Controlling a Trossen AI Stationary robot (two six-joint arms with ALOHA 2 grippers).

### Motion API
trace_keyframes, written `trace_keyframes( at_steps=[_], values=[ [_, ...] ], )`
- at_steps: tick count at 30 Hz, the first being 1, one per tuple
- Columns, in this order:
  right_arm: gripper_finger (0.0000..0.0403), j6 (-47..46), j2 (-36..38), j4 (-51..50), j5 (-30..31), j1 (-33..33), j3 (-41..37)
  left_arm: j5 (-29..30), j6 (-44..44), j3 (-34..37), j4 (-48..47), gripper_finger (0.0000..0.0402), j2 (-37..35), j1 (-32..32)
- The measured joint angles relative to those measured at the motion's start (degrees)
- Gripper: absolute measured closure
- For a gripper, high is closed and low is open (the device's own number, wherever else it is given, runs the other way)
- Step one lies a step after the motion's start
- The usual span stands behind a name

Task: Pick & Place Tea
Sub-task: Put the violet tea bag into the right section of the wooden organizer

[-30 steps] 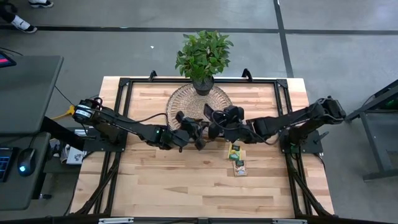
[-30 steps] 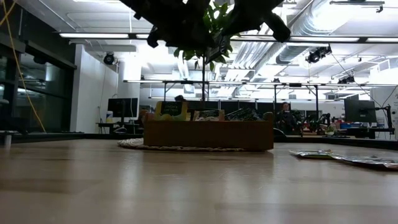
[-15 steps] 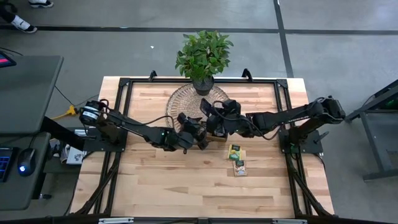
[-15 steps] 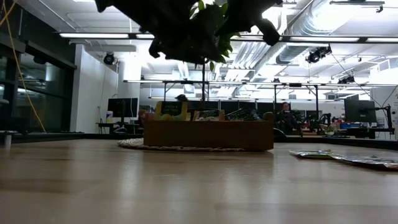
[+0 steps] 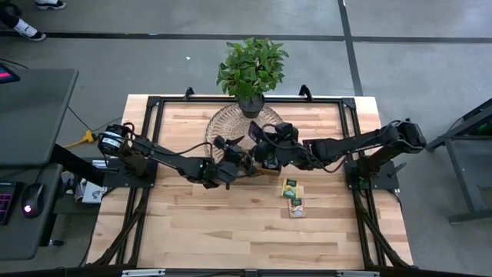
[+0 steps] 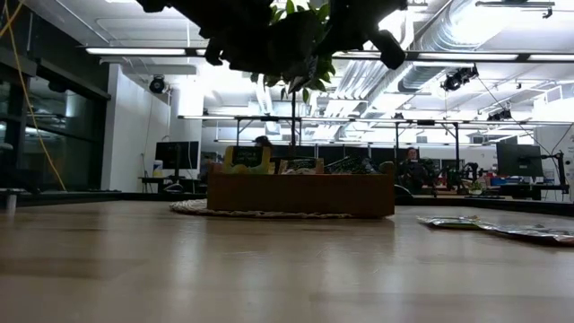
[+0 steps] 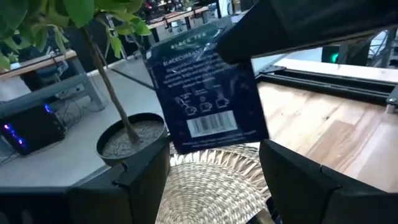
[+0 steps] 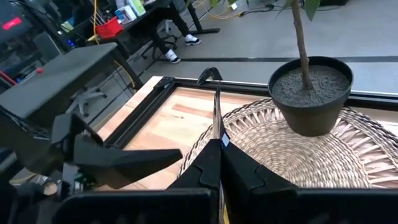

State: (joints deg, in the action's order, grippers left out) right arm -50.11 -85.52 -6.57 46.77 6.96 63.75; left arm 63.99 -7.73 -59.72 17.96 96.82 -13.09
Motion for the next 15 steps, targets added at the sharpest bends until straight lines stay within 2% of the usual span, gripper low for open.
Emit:
trace_keyframes(
  at_steps=[8, 15],
  values=[
    [0.0403, -2.3, 0.0, 0.1, -0.3, -1.5, 0.0, -0.9, 0.0, 0.0, 1.7, 0.0156, 0.0, 1.8],
    [0.0403, -2.4, -0.8, 1.3, 0.0, -2.1, 0.0, -7.3, 0.0, 0.0, 2.1, 0.0156, 0.0, 3.3]
  ],
)
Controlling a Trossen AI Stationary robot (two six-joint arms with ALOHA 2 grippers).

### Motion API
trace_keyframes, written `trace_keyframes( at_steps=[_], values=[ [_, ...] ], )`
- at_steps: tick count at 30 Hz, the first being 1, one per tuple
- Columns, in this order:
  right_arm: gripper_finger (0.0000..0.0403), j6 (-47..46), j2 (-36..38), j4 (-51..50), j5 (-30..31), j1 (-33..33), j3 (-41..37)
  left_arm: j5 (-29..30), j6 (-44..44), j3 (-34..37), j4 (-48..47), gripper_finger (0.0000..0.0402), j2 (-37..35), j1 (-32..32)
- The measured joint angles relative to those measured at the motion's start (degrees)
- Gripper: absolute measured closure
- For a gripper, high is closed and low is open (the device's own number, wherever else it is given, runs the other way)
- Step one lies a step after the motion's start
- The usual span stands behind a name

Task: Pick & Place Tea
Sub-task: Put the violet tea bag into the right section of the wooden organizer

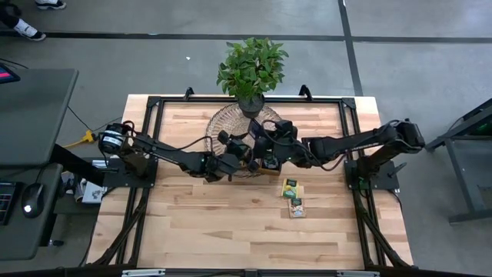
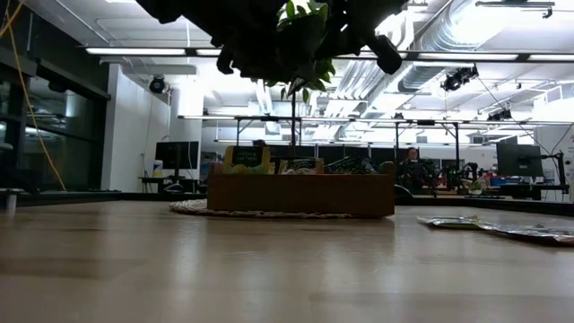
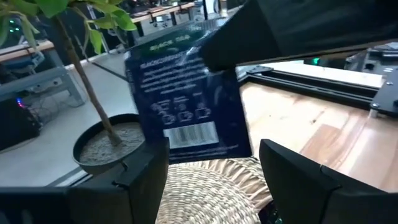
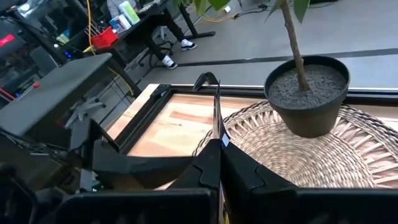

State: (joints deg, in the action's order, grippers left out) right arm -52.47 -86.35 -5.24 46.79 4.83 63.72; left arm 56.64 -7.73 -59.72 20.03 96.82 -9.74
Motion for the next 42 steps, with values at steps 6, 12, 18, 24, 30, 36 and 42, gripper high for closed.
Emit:
trace_keyframes(
  at_steps=[6, 12, 18, 24, 30, 36, 42],
  values=[
    [0.0403, 0.0, -1.6, 1.0, -1.7, -0.8, 0.0, 0.0, 0.9, 0.0, -1.1, 0.0156, 0.0, 0.0],
    [0.0403, 0.0, -1.5, 2.7, -2.8, -0.8, 0.0, 3.0, 1.3, 0.0, -0.6, 0.0156, 0.0, 0.0],
    [0.0403, 0.2, -1.5, 3.5, -2.3, -0.8, 0.0, 1.9, 1.3, 0.0, -0.4, 0.0156, 0.0, 0.9],
    [0.0403, 0.4, -1.5, 4.3, -2.4, -0.8, 0.0, -0.8, 0.0, 0.0, -0.1, 0.0156, 0.0, 1.5],
    [0.0403, 0.4, -1.5, 5.8, -2.8, -0.8, 0.0, 0.1, -0.1, -0.6, 0.3, 0.0156, 1.5, 1.5],
    [0.0403, 1.3, -1.5, 6.4, -2.8, -0.5, 0.0, 1.8, 0.7, -4.3, -1.3, 0.0156, 4.5, 1.5],
    [0.0403, 1.5, -1.4, 5.2, -2.4, -0.2, 0.1, 5.8, 1.1, -8.5, -7.0, 0.0156, 6.3, 1.5]
  ],
)
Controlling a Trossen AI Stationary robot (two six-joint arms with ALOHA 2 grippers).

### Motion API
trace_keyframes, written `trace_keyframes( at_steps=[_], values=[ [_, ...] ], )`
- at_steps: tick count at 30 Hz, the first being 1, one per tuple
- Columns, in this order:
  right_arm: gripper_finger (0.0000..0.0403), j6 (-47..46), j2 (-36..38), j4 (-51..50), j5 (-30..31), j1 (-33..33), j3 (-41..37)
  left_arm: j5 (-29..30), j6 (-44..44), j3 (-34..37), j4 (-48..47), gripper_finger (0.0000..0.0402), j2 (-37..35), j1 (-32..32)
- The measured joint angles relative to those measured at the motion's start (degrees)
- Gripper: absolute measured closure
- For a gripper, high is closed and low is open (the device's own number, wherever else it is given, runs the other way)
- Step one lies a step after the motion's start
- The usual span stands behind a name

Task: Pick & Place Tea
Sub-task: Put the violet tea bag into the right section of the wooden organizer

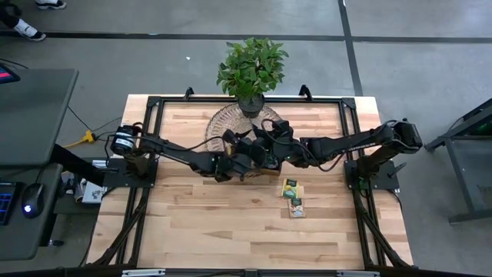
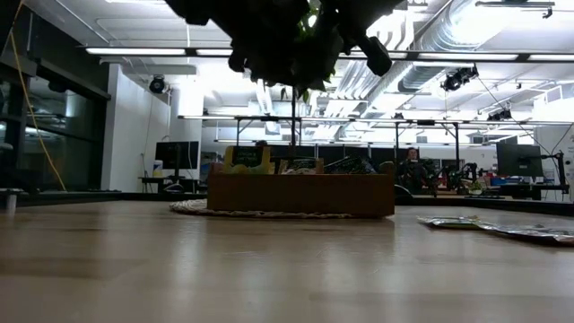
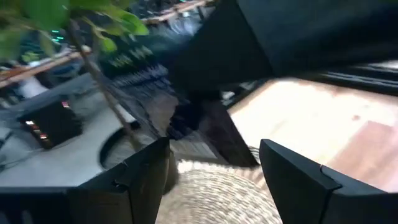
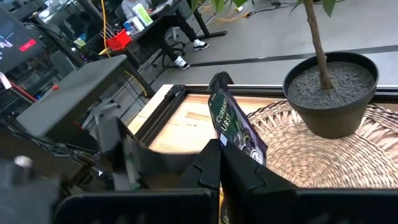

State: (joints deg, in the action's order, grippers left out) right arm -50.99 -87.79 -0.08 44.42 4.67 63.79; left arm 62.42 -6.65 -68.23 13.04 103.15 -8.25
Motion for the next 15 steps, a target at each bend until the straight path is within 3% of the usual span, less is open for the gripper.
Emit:
trace_keyframes(
  at_steps=[15],
  values=[
    [0.0403, 0.0, 0.0, -0.1, -0.5, 0.0, 0.0, 2.5, -1.1, -0.6, -0.7, 0.0172, 0.0, 0.0]
  ],
)
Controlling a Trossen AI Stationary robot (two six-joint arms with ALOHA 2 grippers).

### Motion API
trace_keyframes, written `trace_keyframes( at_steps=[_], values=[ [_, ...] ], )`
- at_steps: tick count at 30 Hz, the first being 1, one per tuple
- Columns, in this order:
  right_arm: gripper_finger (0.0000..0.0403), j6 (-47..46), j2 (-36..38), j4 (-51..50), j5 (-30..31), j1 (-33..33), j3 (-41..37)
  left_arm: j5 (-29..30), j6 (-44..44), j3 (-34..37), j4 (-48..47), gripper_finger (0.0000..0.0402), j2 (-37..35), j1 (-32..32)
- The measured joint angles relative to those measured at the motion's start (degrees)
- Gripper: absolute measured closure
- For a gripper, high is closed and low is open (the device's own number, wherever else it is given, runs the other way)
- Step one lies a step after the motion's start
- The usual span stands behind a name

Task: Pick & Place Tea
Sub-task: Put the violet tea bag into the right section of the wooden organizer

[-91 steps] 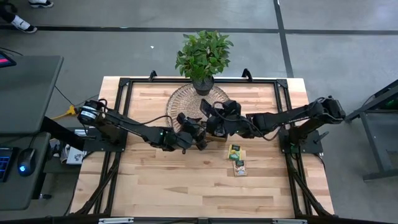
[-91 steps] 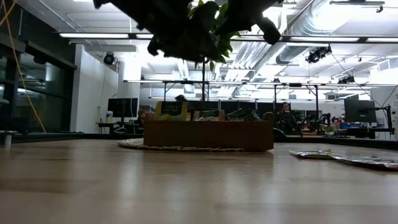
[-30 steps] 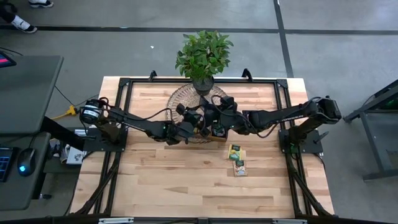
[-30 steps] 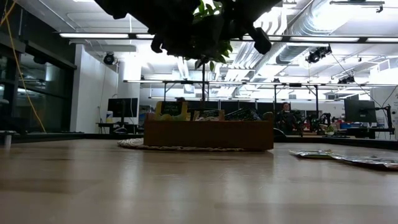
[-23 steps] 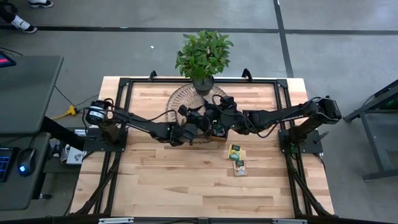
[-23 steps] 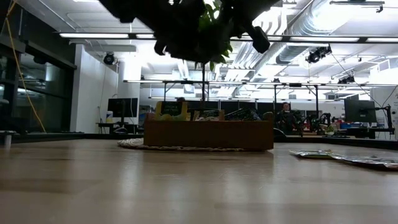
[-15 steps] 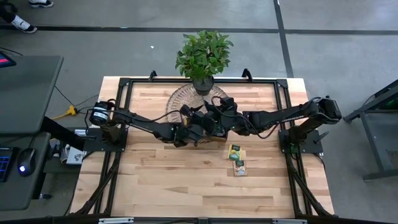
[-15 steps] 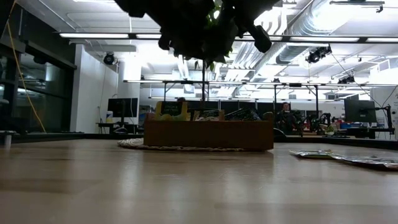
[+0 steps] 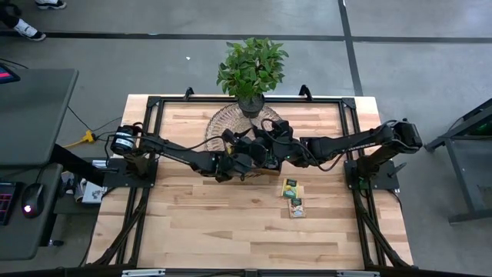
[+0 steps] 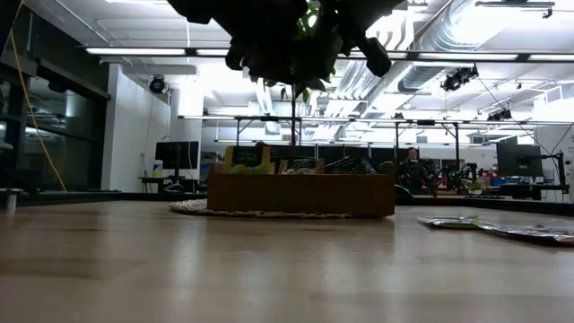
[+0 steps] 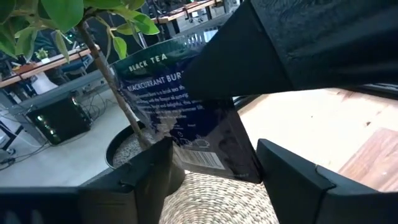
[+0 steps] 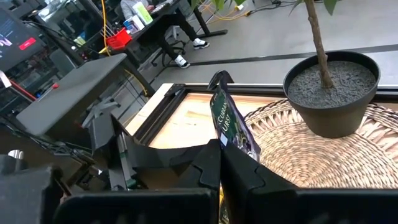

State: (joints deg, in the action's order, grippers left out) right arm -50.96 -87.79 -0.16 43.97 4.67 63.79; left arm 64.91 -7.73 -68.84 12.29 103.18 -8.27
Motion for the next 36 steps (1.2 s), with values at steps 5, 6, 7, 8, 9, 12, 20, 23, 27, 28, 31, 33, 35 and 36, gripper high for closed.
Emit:
trace_keyframes(
  at_steps=[5, 6, 7, 8, 9, 12, 20, 23, 27, 28, 31, 33, 35, 36],
  values=[
    [0.0403, 0.0, 0.0, 0.0, 0.0, 0.0, 0.0, 0.0, -0.2, 0.0, 0.0, 0.0226, 0.0, 0.0],
    [0.0403, 0.0, 0.0, 0.0, 0.0, 0.0, 0.0, 0.0, -0.2, 0.0, 0.0, 0.0238, 0.0, 0.0],
    [0.0403, 0.1, 0.0, 0.0, 0.0, 0.0, 0.0, 0.0, -0.2, 0.0, 0.0, 0.025, 0.0, 0.0],
    [0.0403, 0.3, 0.0, 0.0, -0.2, 0.0, 0.0, 0.0, -0.2, 0.0, -0.1, 0.0263, 0.0, 0.0],
    [0.0403, 0.4, 0.0, 0.0, -0.4, 0.0, 0.0, 0.0, -0.2, 0.0, -0.2, 0.0275, 0.0, -0.1],
    [0.0403, 0.6, 0.0, 0.0, -0.9, 0.0, 0.0, 0.1, -0.2, 0.0, -0.5, 0.0314, 0.0, -0.4],
    [0.0403, 1.0, 0.0, -0.2, -1.3, 0.0, 0.0, -0.6, -0.5, 0.0, -1.8, 0.039, 0.0, -0.4],
    [0.0403, 1.9, 0.0, -0.2, -2.2, 0.0, 0.0, -0.7, -0.5, 0.0, -2.2, 0.0393, 0.0, -0.9],
    [0.0403, 3.5, 0.0, -0.2, -2.5, 0.0, -0.1, -1.1, -0.6, 0.0, -2.5, 0.0396, 0.0, -1.2],
    [0.0402, 4.0, 0.0, -0.2, -2.8, 0.0, -0.1, -1.1, -0.7, 0.0, -2.7, 0.0397, 0.0, -1.2],
    [0.0402, 5.1, 0.0, -0.2, -3.0, 0.0, -0.1, -1.6, -2.2, 0.0, -4.3, 0.0398, 0.0, -1.2],
    [0.04, 6.4, 0.0, -0.4, -3.7, 0.0, -0.1, -1.8, -3.2, 0.0, -5.5, 0.0399, 0.0, -1.2],
    [0.039, 8.7, 0.0, -0.4, -4.9, -0.3, -0.1, -2.0, -4.1, 0.0, -6.6, 0.04, 0.0, -1.4],
    [0.0381, 9.6, 0.0, -0.4, -5.9, -0.6, -0.1, -2.1, -4.4, 0.0, -7.0, 0.04, 0.0, -1.6]
  ],
)
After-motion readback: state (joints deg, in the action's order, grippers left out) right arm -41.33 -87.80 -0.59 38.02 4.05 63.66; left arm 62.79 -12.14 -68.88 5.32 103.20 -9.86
